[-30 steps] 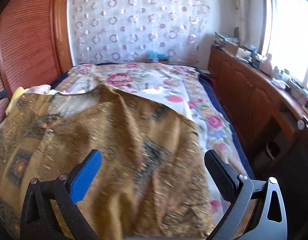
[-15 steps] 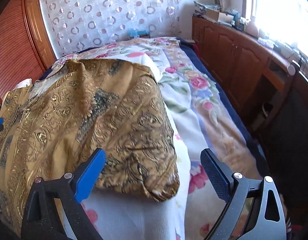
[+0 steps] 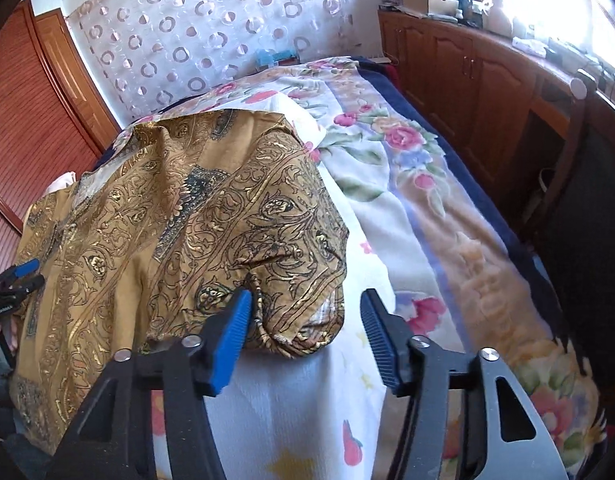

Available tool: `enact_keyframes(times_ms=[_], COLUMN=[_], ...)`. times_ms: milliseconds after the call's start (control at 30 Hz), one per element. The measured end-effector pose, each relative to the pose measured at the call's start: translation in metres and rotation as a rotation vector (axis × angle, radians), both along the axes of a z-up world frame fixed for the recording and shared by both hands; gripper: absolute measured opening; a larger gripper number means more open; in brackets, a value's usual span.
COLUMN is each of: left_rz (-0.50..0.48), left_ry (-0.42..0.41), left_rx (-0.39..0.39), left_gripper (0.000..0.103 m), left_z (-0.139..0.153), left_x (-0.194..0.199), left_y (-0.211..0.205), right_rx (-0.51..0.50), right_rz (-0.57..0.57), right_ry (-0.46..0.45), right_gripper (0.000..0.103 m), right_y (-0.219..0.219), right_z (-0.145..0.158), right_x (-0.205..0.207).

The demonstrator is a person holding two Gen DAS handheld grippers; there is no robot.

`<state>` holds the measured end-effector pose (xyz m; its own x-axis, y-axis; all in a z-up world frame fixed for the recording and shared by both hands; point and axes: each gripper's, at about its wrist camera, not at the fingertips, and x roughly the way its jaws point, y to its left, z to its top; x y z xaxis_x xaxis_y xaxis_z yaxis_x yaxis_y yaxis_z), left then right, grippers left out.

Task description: Fold small clothes

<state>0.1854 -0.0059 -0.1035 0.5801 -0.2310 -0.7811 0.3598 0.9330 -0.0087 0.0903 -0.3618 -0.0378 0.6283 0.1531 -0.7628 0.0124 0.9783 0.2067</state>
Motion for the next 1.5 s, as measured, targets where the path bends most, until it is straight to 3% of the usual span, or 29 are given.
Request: enact_keyframes(times_ms=[200, 333, 633, 833, 967, 1167, 1367, 1467, 1500], left_rz=[-0.002, -0.002, -0.002, -0.002, -0.002, 0.004, 0.052, 0.072, 0.078], left_ry=[0.0, 0.001, 0.001, 0.001, 0.001, -0.003, -0.054, -0.082, -0.09], left_rx=[0.003, 0.002, 0.002, 0.003, 0.003, 0.01, -0.04, -0.079, -0.092], left_gripper=[0.084, 0.084, 0.084, 0.084, 0.084, 0.085, 0.085, 0.085, 0.085], left_z=[0.0, 0.0, 0.0, 0.0, 0.0, 0.001, 0.016, 0.028, 0.032], left_x=[0.001, 0.001, 0.001, 0.001, 0.001, 0.0, -0.009, -0.013, -0.014], left_y=[0.0, -0.001, -0.001, -0.001, -0.001, -0.001, 0.012, 0.019, 0.021], right_rx=[0.004, -0.088, -0.286, -0.319, -0.277, -0.227, -0.191, -0.181, -0.18], right_rz=[0.041, 0.053, 0.023, 0.117, 0.24, 0.399, 0.396, 0.368, 0.357], right_ry=[-0.002, -0.017, -0.195, -0.282, -0.297, -0.189, -0.109, -0.11, -0.114], right_gripper=[0.026, 0.01, 0.007, 0.007, 0.007, 0.007, 0.008, 0.014, 0.021], right_y=[0.006, 0.013, 0.022, 0.065, 0.107, 0.156, 0.152, 0.139, 0.139], right_z=[0.0, 0.005, 0.064, 0.085, 0.078, 0.028, 0.001, 0.008, 0.012], right_x=[0.001, 0.0, 0.0, 0.007, 0.01, 0.014, 0.015, 0.008, 0.005])
